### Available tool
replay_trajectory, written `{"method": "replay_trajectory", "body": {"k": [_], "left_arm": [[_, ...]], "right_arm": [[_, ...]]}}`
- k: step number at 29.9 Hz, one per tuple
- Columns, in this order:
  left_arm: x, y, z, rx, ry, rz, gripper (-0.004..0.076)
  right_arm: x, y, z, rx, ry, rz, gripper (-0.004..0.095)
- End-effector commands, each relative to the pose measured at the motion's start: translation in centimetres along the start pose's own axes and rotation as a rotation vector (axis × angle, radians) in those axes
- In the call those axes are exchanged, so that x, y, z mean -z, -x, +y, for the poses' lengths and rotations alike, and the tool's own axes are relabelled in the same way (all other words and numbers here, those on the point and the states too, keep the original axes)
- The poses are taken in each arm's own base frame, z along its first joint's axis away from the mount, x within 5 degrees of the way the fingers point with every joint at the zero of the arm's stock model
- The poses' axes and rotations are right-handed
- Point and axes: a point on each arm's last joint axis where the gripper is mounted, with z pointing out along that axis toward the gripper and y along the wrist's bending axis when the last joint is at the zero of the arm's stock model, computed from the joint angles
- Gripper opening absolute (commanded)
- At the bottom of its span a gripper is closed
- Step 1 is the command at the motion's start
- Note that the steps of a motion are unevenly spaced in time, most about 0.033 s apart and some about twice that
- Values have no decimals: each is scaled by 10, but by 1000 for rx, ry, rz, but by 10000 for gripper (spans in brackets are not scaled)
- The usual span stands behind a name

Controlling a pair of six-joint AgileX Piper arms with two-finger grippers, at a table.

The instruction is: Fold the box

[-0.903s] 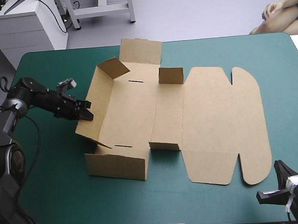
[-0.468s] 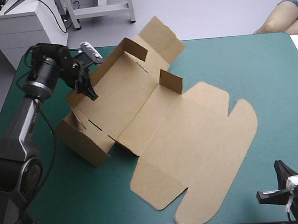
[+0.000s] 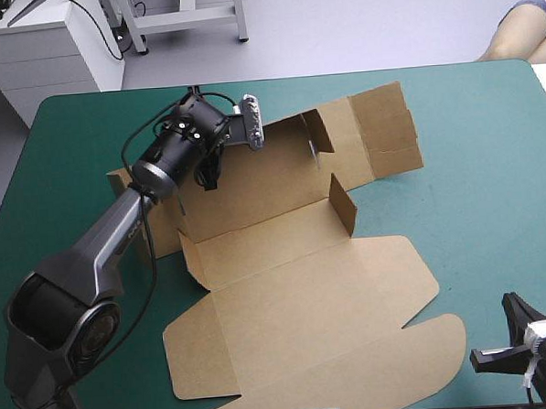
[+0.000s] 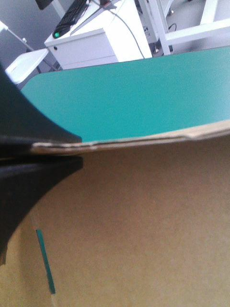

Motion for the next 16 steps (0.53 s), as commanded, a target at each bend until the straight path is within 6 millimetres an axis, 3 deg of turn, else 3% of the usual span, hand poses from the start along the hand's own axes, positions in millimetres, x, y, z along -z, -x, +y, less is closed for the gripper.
{"method": "replay_trajectory", "body": {"k": [1, 9, 16], "left_arm": [[41, 20, 4, -14, 163, -87, -8], [78, 71, -25, -59, 306, -135, -8], [86, 89, -53, -81, 353, -95, -8]], "right_arm": [[5, 12, -1, 14, -10, -99, -20], [5, 12, -1, 14, -10, -99, -19], [5, 12, -1, 14, -10, -99, -20]]}}
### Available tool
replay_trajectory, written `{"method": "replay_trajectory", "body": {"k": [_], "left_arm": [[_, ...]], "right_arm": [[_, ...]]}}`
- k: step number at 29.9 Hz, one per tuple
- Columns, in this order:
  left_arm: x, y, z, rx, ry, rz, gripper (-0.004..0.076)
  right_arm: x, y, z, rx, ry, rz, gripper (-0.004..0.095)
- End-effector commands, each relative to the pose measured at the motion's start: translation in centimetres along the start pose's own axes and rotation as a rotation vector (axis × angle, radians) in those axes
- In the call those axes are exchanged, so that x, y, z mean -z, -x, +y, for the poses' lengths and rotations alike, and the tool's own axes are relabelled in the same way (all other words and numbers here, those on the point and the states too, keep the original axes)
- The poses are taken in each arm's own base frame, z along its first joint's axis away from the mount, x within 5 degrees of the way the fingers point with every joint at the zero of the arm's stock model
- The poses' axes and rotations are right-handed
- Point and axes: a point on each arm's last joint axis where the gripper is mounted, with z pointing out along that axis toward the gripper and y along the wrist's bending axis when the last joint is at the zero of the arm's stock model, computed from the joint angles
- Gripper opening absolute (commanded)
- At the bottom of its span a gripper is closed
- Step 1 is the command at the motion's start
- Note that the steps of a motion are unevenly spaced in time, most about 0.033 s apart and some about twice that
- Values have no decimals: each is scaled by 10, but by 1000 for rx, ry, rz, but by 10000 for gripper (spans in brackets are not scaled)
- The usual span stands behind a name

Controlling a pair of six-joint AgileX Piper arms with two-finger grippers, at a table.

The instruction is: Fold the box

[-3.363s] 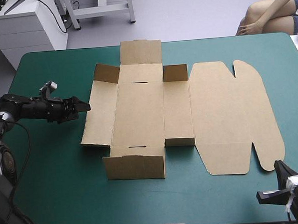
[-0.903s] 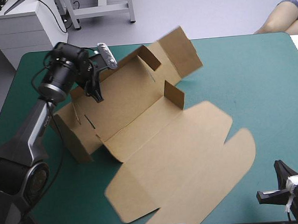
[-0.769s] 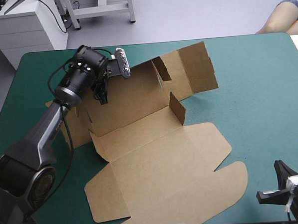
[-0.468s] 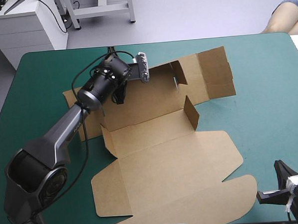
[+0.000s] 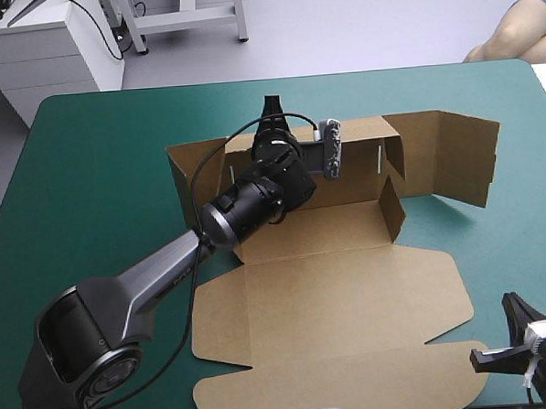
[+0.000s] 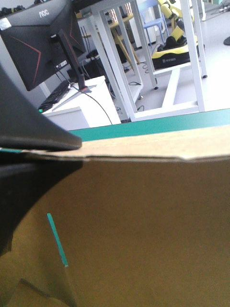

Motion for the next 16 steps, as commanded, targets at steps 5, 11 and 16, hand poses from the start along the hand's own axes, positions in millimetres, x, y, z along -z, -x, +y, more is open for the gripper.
{"method": "replay_trajectory", "body": {"k": [5, 11, 16], "left_arm": [[43, 2, -6, 41, 163, -39, -8], [66, -4, -24, 59, 241, -113, -8], [65, -15, -35, 95, 297, -99, -8]], "right_arm": [[5, 12, -1, 14, -10, -99, -19], [5, 12, -1, 14, -10, -99, -20], [5, 12, -1, 16, -10, -99, -20]]}}
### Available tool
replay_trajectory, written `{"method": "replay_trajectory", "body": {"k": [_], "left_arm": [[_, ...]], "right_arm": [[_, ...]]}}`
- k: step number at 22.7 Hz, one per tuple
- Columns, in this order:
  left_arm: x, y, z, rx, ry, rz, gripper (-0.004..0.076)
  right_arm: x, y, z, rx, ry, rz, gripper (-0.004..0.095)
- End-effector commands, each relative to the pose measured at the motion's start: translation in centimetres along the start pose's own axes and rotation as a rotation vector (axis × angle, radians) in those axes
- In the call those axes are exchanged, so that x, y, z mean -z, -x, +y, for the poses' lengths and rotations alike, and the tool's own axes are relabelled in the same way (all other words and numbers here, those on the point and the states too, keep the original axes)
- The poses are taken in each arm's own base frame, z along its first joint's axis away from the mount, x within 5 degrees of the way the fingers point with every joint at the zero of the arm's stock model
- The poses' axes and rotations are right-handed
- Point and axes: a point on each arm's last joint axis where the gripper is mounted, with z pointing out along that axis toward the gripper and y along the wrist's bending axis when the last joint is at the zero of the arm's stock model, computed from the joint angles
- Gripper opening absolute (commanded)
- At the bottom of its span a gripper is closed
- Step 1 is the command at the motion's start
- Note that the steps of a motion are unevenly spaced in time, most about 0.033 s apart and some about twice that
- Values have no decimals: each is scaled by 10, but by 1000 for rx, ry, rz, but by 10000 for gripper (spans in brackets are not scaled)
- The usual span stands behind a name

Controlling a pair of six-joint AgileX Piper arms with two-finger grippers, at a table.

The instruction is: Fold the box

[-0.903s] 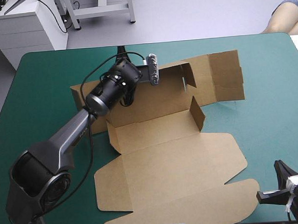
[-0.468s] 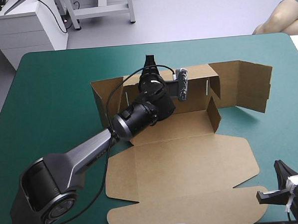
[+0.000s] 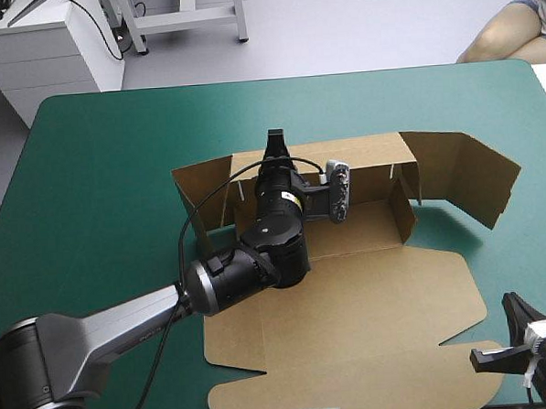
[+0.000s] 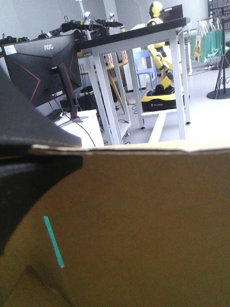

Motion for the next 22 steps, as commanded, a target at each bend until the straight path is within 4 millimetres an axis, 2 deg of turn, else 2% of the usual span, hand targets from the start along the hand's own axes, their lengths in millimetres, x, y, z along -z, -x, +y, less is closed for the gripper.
{"method": "replay_trajectory", "body": {"k": [1, 9, 14, 22], "left_arm": [[18, -13, 19, 50, 138, -23, -8], [9, -18, -2, -6, 188, -12, -8], [22, -14, -23, -67, 242, -73, -8], [27, -16, -31, -145, 280, -125, -8]], "right_arm": [[5, 12, -1, 16, -10, -99, -20], [5, 12, -1, 16, -10, -99, -20], [5, 12, -1, 16, -10, -99, -20], [5, 12, -1, 16, -10, -99, -20]]}}
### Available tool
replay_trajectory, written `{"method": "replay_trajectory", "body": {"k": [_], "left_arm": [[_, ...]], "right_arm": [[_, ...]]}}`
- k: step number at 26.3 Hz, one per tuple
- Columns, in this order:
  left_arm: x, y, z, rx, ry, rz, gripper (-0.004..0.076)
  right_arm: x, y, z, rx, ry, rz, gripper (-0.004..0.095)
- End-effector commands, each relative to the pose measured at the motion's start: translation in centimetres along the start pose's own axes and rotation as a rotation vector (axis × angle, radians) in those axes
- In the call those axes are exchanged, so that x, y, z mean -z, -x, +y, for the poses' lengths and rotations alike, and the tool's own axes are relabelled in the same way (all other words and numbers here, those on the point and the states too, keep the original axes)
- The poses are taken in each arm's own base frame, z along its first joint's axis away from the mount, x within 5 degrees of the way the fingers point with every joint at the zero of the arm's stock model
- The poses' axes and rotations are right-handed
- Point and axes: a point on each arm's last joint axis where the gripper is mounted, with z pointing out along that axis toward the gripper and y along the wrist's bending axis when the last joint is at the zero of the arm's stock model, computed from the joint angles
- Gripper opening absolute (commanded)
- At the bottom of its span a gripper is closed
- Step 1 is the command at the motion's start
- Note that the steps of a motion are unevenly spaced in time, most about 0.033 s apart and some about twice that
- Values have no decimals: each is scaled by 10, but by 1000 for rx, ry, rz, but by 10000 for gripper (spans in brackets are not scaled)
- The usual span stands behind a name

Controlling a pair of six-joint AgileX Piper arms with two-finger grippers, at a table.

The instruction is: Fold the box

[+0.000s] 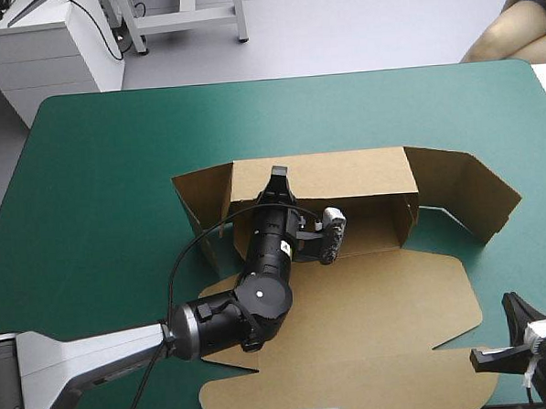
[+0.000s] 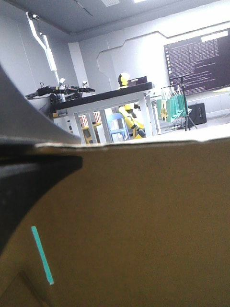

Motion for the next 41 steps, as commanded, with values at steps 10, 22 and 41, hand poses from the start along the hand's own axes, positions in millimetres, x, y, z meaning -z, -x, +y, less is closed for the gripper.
{"method": "replay_trajectory", "body": {"k": [10, 22, 41], "left_arm": [[13, -2, 24, 13, 96, -61, -8], [13, -10, 25, 58, 107, 19, -8], [13, -9, 25, 57, 107, 18, -8]], "right_arm": [[6, 16, 0, 11, -3, -141, -20], [-33, 112, 3, 9, 5, 38, -18], [-247, 197, -38, -146, 91, 345, -20]]}}
